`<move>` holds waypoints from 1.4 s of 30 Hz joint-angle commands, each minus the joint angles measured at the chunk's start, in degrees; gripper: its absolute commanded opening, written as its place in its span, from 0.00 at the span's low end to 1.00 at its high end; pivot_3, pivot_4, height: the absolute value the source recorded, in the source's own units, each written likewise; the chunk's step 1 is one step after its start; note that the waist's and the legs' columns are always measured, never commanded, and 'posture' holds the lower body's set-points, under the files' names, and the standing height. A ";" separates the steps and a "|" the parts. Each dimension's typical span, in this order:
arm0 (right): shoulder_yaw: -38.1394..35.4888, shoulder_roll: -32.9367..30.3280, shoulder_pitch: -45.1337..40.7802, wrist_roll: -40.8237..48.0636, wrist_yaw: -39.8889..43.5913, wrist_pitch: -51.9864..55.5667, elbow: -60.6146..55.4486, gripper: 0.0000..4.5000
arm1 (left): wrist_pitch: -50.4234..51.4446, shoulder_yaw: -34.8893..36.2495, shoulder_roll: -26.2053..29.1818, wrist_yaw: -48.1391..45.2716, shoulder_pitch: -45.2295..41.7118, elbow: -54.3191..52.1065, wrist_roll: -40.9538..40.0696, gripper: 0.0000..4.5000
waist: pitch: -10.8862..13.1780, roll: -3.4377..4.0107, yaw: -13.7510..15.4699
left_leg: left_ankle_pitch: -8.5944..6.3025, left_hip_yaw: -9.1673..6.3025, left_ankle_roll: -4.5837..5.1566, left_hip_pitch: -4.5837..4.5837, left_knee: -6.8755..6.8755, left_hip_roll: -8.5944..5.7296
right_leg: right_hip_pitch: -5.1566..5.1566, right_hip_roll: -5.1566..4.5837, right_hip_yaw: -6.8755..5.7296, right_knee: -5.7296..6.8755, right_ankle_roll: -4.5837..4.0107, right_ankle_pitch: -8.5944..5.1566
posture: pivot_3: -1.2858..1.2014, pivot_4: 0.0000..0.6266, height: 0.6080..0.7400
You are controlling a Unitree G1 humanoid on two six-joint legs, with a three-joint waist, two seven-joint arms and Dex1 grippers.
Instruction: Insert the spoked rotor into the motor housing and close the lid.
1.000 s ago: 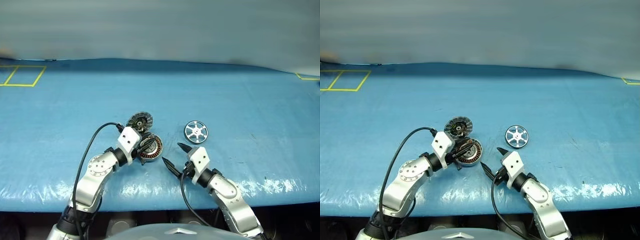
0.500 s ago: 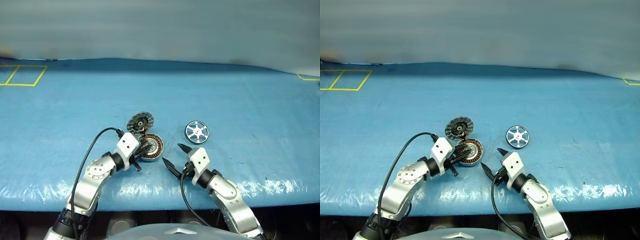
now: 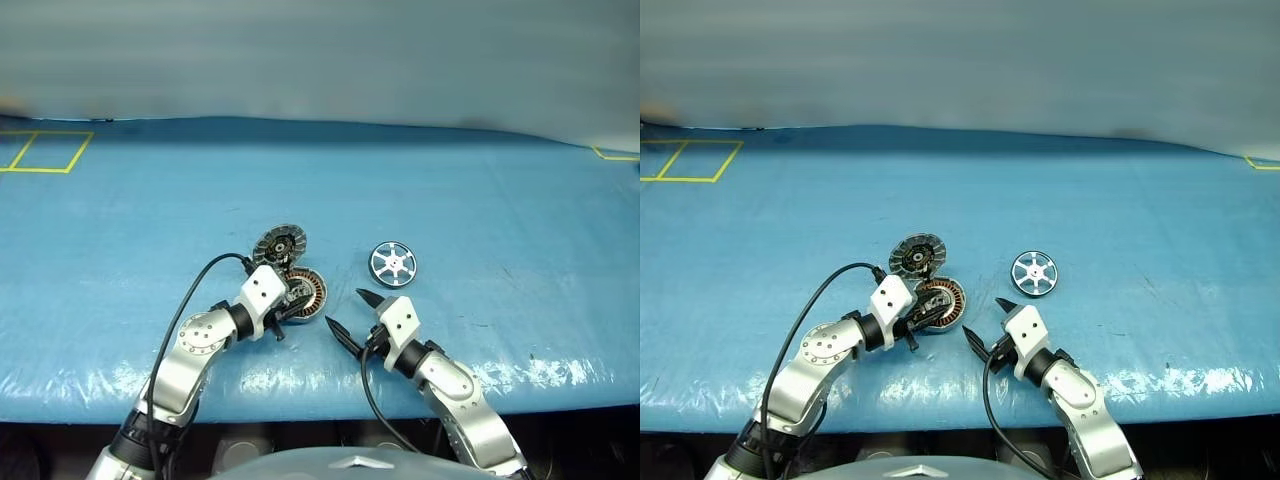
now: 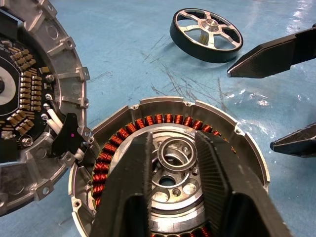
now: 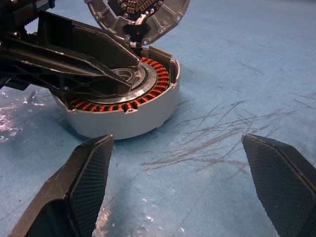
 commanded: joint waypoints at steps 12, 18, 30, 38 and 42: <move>-1.57 -1.53 -2.41 1.47 1.36 1.87 -4.21 0.98 | -13.58 12.41 -1.43 -1.49 8.15 -6.71 -10.26 0.74 | 0.00 0.00 -0.12 | 0.00 0.01 0.00 0.00 -0.01 0.02 | -0.01 -0.01 0.02 0.00 -0.02 -0.01 | 0.52 0.24 1.00; -2.51 -0.51 -8.60 4.64 0.01 13.70 -9.58 0.82 | -17.20 15.61 -1.01 -1.29 13.77 -3.28 -10.01 0.75 | 0.01 0.00 0.03 | 0.00 0.02 0.00 0.01 -0.01 0.06 | -0.03 0.00 0.00 0.01 -0.04 -0.02 | 0.52 0.24 1.00; 6.86 0.40 -22.96 1.22 -5.23 48.23 -19.80 0.01 | -24.87 12.02 -2.37 -3.11 15.47 4.16 -6.73 0.75 | 0.00 -0.01 -0.15 | 0.00 -0.01 0.00 -0.08 -0.05 0.02 | -0.10 0.00 -0.05 0.01 -0.07 -0.02 | 0.52 0.24 1.00; 8.05 4.03 -28.88 3.72 -6.95 60.42 -21.61 0.01 | -27.16 10.90 -3.22 -2.11 15.30 5.26 -5.15 0.75 | 0.00 -0.01 -0.18 | -0.01 -0.03 0.01 -0.13 -0.05 0.04 | -0.13 -0.03 -0.08 -0.02 -0.05 -0.01 | 0.52 0.24 1.00; 8.42 4.26 -29.35 4.52 -7.07 62.39 -19.83 0.01 | -27.33 10.08 -3.34 -2.23 14.99 5.42 -4.64 0.75 | 0.01 0.00 -0.24 | -0.01 -0.03 0.01 -0.14 -0.06 0.04 | -0.14 -0.03 -0.09 -0.02 -0.05 -0.02 | 0.52 0.24 1.00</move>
